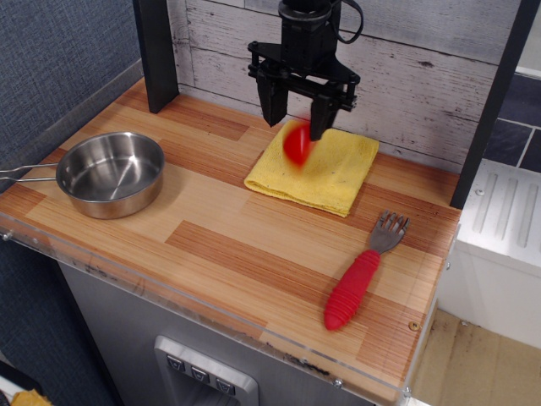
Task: Pick orange ball from vessel and keep it near yellow cloth
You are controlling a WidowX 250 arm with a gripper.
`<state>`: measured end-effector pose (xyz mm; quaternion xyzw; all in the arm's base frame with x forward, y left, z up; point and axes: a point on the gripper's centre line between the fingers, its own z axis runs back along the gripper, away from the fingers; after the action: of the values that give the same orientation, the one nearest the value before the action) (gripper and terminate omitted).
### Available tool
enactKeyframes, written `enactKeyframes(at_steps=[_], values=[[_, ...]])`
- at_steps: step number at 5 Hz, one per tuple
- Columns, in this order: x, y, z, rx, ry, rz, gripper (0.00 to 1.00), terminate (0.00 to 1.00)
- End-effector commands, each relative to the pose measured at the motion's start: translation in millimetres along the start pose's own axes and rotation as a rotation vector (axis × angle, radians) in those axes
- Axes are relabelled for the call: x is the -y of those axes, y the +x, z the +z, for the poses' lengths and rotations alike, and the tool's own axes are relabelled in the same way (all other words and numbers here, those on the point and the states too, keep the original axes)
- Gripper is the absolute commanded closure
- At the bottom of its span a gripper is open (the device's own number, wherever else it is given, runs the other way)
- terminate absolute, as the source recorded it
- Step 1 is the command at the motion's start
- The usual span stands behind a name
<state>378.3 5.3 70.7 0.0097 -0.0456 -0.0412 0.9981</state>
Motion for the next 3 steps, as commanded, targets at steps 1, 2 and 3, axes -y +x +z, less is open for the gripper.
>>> enactKeyframes(at_steps=[1,2,3], values=[[-17.4,-0.7,43.7,0.086,-0.018,0.021,0.0,0.0],[-34.8,-32.7,85.0,0.105,-0.021,0.03,0.0,0.0],[-50.4,-61.6,96.5,0.099,-0.023,0.021,0.0,0.0]])
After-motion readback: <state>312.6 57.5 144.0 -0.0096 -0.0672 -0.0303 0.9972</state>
